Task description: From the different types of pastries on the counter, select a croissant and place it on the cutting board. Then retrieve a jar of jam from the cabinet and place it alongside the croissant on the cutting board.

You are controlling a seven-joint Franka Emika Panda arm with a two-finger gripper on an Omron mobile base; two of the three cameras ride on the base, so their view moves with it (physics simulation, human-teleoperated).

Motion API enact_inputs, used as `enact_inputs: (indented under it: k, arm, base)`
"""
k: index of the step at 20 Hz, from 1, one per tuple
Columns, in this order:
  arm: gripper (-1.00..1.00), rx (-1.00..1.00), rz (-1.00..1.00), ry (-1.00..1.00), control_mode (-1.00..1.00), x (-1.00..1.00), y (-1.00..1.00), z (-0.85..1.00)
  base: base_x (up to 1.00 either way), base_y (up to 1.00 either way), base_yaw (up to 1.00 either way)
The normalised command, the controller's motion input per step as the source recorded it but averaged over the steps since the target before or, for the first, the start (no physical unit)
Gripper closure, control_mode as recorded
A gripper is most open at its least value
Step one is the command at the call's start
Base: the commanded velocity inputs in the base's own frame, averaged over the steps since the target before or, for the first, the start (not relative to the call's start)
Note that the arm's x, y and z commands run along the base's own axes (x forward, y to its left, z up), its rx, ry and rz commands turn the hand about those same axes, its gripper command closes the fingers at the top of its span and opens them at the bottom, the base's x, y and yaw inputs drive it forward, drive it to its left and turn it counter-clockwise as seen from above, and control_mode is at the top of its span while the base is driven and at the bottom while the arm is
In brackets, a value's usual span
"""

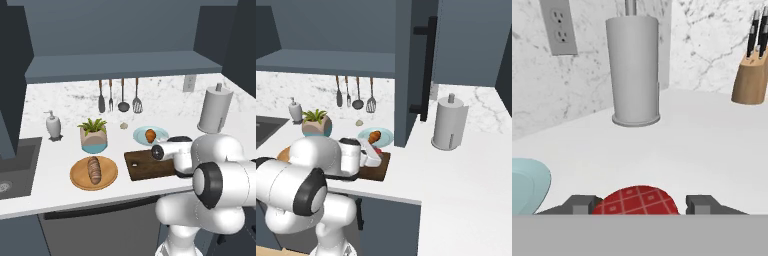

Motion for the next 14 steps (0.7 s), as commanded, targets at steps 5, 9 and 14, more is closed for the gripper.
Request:
enact_inputs:
  k: [5, 9, 14]
  arm:
    - [1.00, 0.07, -0.01, -0.03, -1.00, 0.16, 0.00, -0.33]
    - [1.00, 0.05, 0.00, -0.01, -1.00, 0.09, 0.00, -0.27]
    - [1.00, 0.00, 0.00, -0.11, -1.00, 0.09, 0.06, -0.20]
  base:
    - [0.00, 0.00, 0.00]
    - [0.00, 0.00, 0.00]
    - [0.00, 0.00, 0.00]
